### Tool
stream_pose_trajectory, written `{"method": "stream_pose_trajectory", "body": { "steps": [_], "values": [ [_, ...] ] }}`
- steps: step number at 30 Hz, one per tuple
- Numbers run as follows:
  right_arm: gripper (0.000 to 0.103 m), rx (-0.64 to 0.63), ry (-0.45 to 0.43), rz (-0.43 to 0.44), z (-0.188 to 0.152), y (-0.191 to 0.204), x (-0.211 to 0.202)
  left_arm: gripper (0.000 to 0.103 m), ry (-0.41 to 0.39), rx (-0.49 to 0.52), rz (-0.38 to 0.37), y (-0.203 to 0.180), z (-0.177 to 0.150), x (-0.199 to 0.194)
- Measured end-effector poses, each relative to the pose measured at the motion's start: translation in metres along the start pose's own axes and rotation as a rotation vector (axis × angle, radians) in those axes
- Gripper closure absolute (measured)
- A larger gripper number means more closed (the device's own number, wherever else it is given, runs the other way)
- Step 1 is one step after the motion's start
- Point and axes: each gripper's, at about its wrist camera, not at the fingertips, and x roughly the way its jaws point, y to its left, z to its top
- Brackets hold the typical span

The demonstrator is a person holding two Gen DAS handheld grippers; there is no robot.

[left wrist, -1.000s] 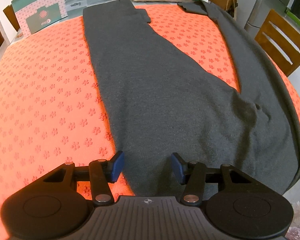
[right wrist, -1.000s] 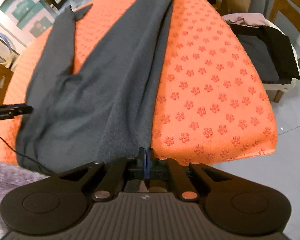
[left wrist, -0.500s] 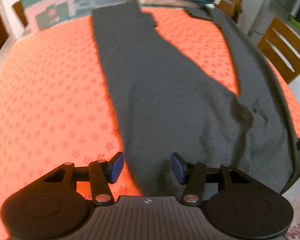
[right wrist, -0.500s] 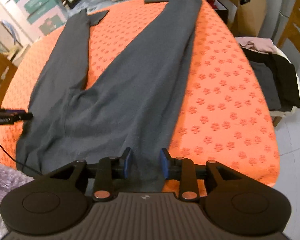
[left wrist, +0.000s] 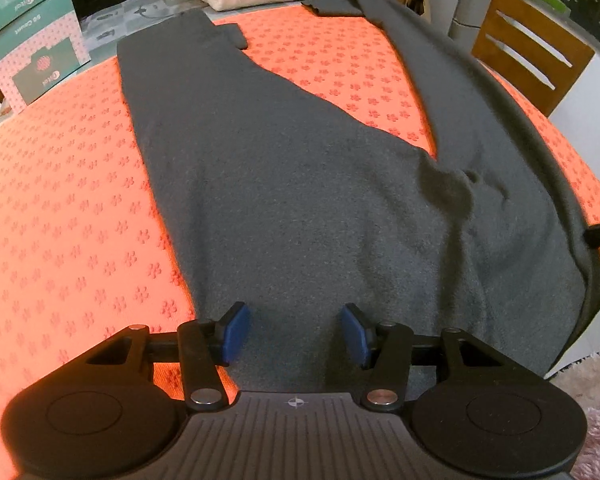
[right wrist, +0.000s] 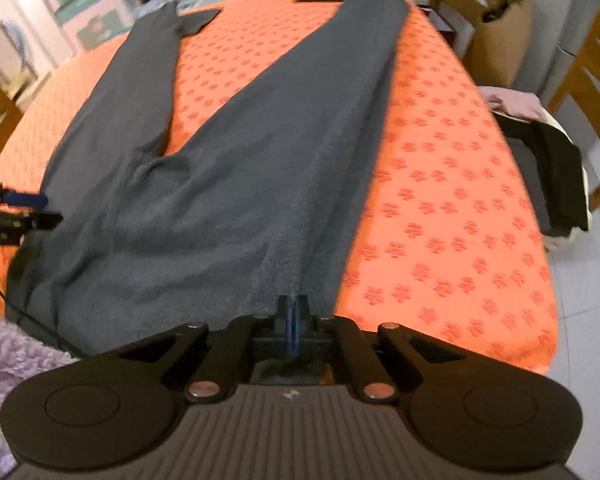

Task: Fold clothes

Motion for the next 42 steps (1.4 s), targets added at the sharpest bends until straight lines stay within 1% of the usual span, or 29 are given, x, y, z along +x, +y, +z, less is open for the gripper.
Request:
{"method": "stream_pose_trajectory", "body": {
  "steps": [3,5,13,15,17,19,20,21,22,23,25,27,28,29,30,33,36,38,39,40,42],
  "values": [
    [0.102,0.036,-0.013,-0.019,-0.006,-0.017,-0.017,0.048,-0.001,0.006,-0.001,0.002,0.000,0.001],
    [0.102,0.068,-0.002,-0.030,-0.013,-0.033,-0.022,0.047,-0.002,0.004,-0.001,0.001,-0.002,0.000],
    [0.101,0.195,-0.020,0.041,-0.037,-0.057,-0.033,0.047,0.002,0.006,0.003,0.000,-0.001,0.000],
    [0.099,0.195,-0.023,0.070,-0.049,-0.055,-0.035,0.047,0.003,0.005,0.003,0.000,-0.001,0.001],
    [0.098,0.178,-0.023,0.080,-0.053,-0.051,-0.033,0.047,0.007,0.005,0.002,0.000,0.000,0.001],
    [0.094,0.161,-0.024,0.089,-0.057,-0.047,-0.030,0.047,0.011,0.005,0.001,0.000,0.000,0.001],
    [0.086,0.153,-0.024,0.093,-0.059,-0.045,-0.028,0.047,0.014,0.005,0.001,0.000,0.001,0.001],
    [0.077,0.145,-0.024,0.098,-0.061,-0.043,-0.027,0.047,0.015,0.005,0.001,0.000,0.001,0.002],
    [0.073,0.136,-0.025,0.103,-0.063,-0.041,-0.025,0.047,0.018,0.006,0.001,0.000,0.001,0.002],
    [0.071,0.128,-0.025,0.107,-0.064,-0.039,-0.024,0.047,0.022,0.008,0.000,0.000,0.002,0.002],
    [0.071,0.111,-0.025,0.116,-0.068,-0.035,-0.021,0.047,0.029,0.011,-0.001,0.000,0.003,0.003],
    [0.073,0.094,-0.026,0.125,-0.072,-0.031,-0.018,0.047,0.034,0.015,-0.003,0.001,0.003,0.004],
    [0.077,0.086,-0.026,0.130,-0.074,-0.029,-0.017,0.047,0.037,0.016,-0.003,0.000,0.004,0.004],
    [0.095,0.078,-0.027,0.134,-0.076,-0.027,-0.015,0.046,0.038,0.018,-0.003,0.000,0.004,0.004],
    [0.098,0.069,-0.027,0.139,-0.078,-0.025,-0.014,0.046,0.039,0.019,-0.003,0.000,0.004,0.004],
    [0.099,0.044,-0.028,0.152,-0.083,-0.020,-0.010,0.045,0.042,0.022,-0.002,0.000,0.004,0.005],
    [0.101,0.070,-0.033,0.160,-0.093,-0.035,-0.029,0.045,0.041,0.024,-0.001,0.000,0.004,0.004],
    [0.103,0.090,-0.022,0.134,-0.099,-0.044,-0.033,0.044,0.041,0.023,0.000,0.000,0.004,0.005],
    [0.103,0.090,0.001,0.090,-0.103,-0.051,-0.030,0.044,0.041,0.022,0.000,0.000,0.004,0.005],
    [0.103,0.101,0.013,0.064,-0.109,-0.059,-0.029,0.044,0.041,0.021,0.001,0.001,0.004,0.005],
    [0.102,0.155,0.028,0.044,-0.118,-0.076,-0.025,0.044,0.044,0.021,0.002,0.001,0.004,0.005]
  ]
}}
